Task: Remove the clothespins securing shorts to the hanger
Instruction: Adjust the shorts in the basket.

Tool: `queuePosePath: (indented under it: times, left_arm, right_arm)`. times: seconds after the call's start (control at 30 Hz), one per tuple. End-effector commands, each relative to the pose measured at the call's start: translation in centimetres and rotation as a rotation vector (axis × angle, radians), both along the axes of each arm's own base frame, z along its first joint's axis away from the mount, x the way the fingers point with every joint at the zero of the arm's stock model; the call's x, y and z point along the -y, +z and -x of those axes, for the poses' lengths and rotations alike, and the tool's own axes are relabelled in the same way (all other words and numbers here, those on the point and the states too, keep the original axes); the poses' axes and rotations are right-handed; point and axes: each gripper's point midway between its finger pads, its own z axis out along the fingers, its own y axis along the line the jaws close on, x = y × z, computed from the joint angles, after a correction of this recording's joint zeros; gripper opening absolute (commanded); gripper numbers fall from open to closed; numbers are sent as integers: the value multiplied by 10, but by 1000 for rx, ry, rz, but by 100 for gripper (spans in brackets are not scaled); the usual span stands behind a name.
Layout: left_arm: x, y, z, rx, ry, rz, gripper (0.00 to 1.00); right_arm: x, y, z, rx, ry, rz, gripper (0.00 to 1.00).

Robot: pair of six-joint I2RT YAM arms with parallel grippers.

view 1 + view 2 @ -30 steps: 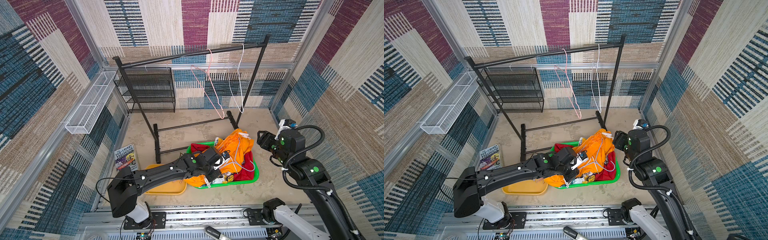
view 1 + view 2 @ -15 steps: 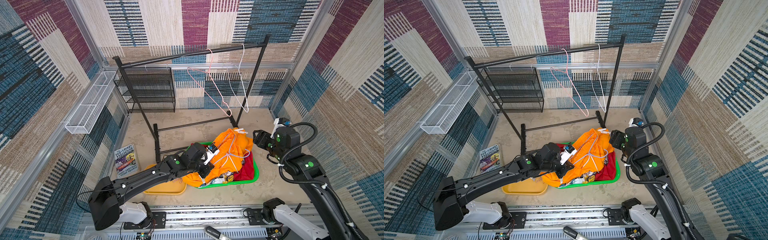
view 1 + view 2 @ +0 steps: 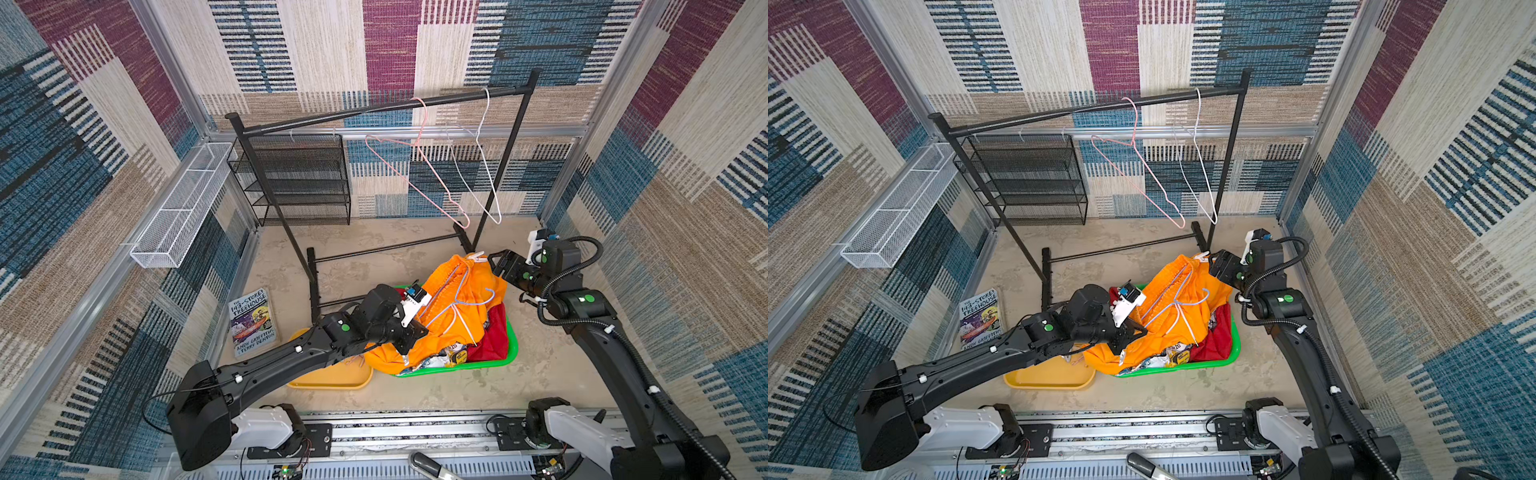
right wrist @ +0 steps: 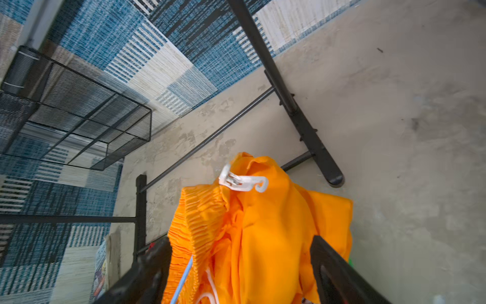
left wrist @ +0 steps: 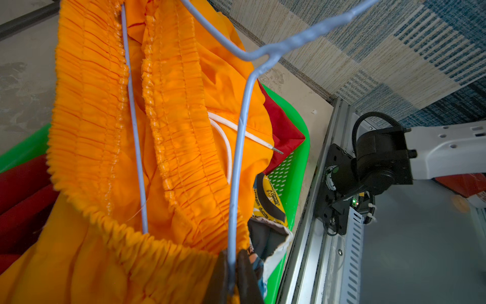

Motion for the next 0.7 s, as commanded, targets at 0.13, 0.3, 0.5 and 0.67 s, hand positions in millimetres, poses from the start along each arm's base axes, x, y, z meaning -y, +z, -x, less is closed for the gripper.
queuePosePath:
  times: [0.13, 0.3, 0.5, 0.67]
  left_arm:
    - [6, 8, -2, 2, 8, 72, 0]
    - [6, 8, -1, 4, 7, 77, 0]
    - [6, 10, 0, 4, 5, 81, 0]
    - [7, 8, 0, -5, 3, 81, 0]
  right_arm:
    - [-12, 10, -24, 25, 1, -132, 83]
    - [-16, -2, -35, -19, -1, -179, 82]
    - [-16, -16, -42, -57, -26, -208, 79]
    - [-17, -17, -47, -56, -30, -220, 76]
